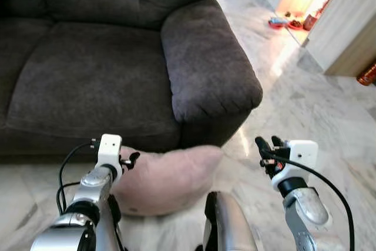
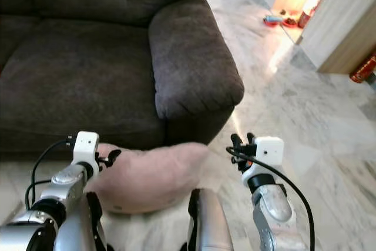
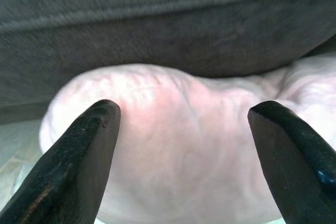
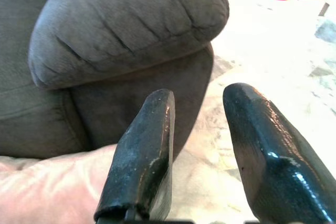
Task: Move the pillow to the sofa from floor
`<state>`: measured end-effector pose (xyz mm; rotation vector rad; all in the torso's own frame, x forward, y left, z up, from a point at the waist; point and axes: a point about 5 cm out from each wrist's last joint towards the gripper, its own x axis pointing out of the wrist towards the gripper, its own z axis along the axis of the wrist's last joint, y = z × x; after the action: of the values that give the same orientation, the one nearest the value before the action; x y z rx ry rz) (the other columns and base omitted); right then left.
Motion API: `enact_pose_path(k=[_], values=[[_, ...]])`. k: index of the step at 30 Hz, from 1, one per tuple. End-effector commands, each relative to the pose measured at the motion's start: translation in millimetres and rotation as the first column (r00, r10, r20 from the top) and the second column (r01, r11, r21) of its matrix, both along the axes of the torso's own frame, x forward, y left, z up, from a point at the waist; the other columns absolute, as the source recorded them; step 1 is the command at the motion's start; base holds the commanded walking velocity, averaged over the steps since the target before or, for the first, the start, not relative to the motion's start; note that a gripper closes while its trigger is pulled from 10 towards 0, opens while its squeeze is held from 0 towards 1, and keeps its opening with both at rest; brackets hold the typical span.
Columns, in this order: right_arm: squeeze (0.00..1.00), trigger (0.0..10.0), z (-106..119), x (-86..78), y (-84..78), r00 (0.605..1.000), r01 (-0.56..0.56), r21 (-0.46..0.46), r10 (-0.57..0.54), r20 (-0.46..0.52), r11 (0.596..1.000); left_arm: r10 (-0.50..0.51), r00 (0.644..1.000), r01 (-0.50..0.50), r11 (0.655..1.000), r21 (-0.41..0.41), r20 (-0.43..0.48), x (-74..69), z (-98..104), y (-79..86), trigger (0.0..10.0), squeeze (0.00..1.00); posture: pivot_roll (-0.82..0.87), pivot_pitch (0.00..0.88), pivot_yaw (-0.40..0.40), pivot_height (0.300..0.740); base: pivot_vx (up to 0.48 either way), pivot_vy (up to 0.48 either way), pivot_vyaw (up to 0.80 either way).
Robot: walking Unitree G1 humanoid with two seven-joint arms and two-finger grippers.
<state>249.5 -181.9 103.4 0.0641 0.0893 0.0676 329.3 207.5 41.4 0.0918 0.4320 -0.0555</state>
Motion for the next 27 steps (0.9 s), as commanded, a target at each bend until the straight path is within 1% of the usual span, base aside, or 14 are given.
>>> enact_pose_path(k=[1, 2, 4, 6, 7, 8, 10, 13, 16, 17, 19, 24, 25, 27], values=[[0.0, 10.0, 4.3, -5.5, -7.3, 1.0, 0.017, -0.007, -0.017, -0.003, 1.0, 0.014, 0.999, -0.013, 0.999, 0.042, -0.03, 1.2, -0.3, 2.1, 10.0, 0.0, -0.16, 0.186, -0.208, 0.498, 0.0, 0.0, 0.0], [0.0, 10.0, 4.3, -8.2, -9.0, 1.0, 0.016, -0.011, -0.016, -0.014, 1.0, 0.04, 0.999, -0.038, 0.997, 0.065, -0.028, 2.8, 2.0, 5.2, 10.0, 0.0, -0.16, 0.194, -0.213, 0.498, 0.0, 0.0, 0.0], [0.0, 10.0, 3.4, -8.7, -9.7, 1.0, 0.017, -0.011, -0.018, -0.021, 1.0, 0.058, 0.998, -0.056, 0.995, 0.081, -0.023, 3.9, 3.7, 7.0, 10.0, 0.0, -0.15, 0.197, -0.214, 0.498, 0.0, 0.0, 0.0], [0.0, 10.0, 2.5, -11.2, -10.3, 0.999, 0.014, -0.014, -0.015, -0.039, 1.0, 0.112, 0.994, -0.11, 0.987, 0.116, -0.011, 6.4, 8.0, 11.6, 10.0, 0.0, -0.15, 0.205, -0.221, 0.498, 0.0, 0.0, 0.0], [0.0, 10.0, 2.5, -11.2, -10.3, 0.999, 0.014, -0.014, -0.015, -0.039, 1.0, 0.112, 0.994, -0.11, 0.987, 0.116, -0.011, 6.4, 8.0, 11.6, 10.0, 0.0, -0.15, 0.205, -0.221, 0.498, 0.0, 0.0, 0.0], [0.0, 10.0, 2.7, -11.8, -10.0, 0.999, 0.01, -0.016, -0.011, -0.043, 1.0, 0.139, 0.99, -0.138, 0.983, 0.119, 0.002, 8.1, 11.1, 13.1, 10.0, 0.0, -0.15, 0.211, -0.225, 0.498, 0.0, 0.0, 0.0], [0.0, 10.0, 3.0, -12.1, -9.7, 0.999, 0.008, -0.016, -0.009, -0.045, 1.0, 0.156, 0.988, -0.156, 0.981, 0.112, 0.012, 9.1, 13.1, 13.6, 10.0, 0.0, -0.15, 0.211, -0.226, 0.498, 0.0, 0.0, 0.0], [0.0, 10.0, 4.9, -12.4, -9.1, 0.999, 0.004, -0.018, -0.005, -0.047, 1.0, 0.15, 0.989, -0.15, 0.987, 0.053, 0.01, 10.4, 13.3, 6.3, 10.0, 0.0, -0.16, 0.215, -0.228, 0.498, 0.0, 0.0, 0.0], [0.0, 10.0, 6.1, -13.2, -10.2, 0.999, 0.006, -0.018, -0.007, -0.049, 1.0, 0.17, 0.986, -0.169, 0.984, 0.061, -0.003, 8.4, 9.9, 5.9, 10.0, 0.0, -0.16, 0.218, -0.227, 0.498, 0.0, 0.0, 0.0], [0.0, 10.0, 6.2, -14.5, -11.3, 0.999, 0.007, -0.019, -0.008, -0.052, 1.0, 0.19, 0.982, -0.188, 0.98, 0.065, -0.016, 7.2, 7.8, 7.0, 10.0, 0.0, -0.16, 0.221, -0.226, 0.498, 0.0, 0.0, 0.0], [0.0, 10.0, 4.9, -17.5, -13.4, 0.998, 0.014, -0.022, -0.015, -0.06, 1.0, 0.254, 0.967, -0.253, 0.967, 0.029, -0.036, 6.7, 7.7, 11.6, 10.0, 0.0, -0.16, 0.222, -0.225, 0.498, 0.0, 0.0, 0.0], [0.0, 10.0, 3.6, -18.1, -13.1, 0.997, 0.014, -0.021, -0.016, -0.07, 1.0, 0.327, 0.945, -0.327, 0.945, -0.021, -0.014, 14.8, 22.7, 19.0, 10.0, 0.0, -0.15, 0.223, -0.22, 0.498, 0.0, 0.0, 0.0], [0.0, 10.0, 3.6, -18.1, -13.1, 0.997, 0.014, -0.021, -0.016, -0.07, 1.0, 0.327, 0.945, -0.327, 0.945, -0.021, -0.014, 14.8, 22.7, 19.0, 10.0, 0.0, -0.15, 0.223, -0.22, 0.498, 0.0, 0.0, 0.0], [0.0, 10.0, 3.5, -16.6, -11.9, 0.997, 0.015, -0.019, -0.016, -0.069, 1.0, 0.329, 0.944, -0.328, 0.944, -0.039, 0.012, 19.4, 31.7, 19.7, 10.0, 0.0, -0.15, 0.222, -0.219, 0.498, 0.0, 0.0, 0.0]])
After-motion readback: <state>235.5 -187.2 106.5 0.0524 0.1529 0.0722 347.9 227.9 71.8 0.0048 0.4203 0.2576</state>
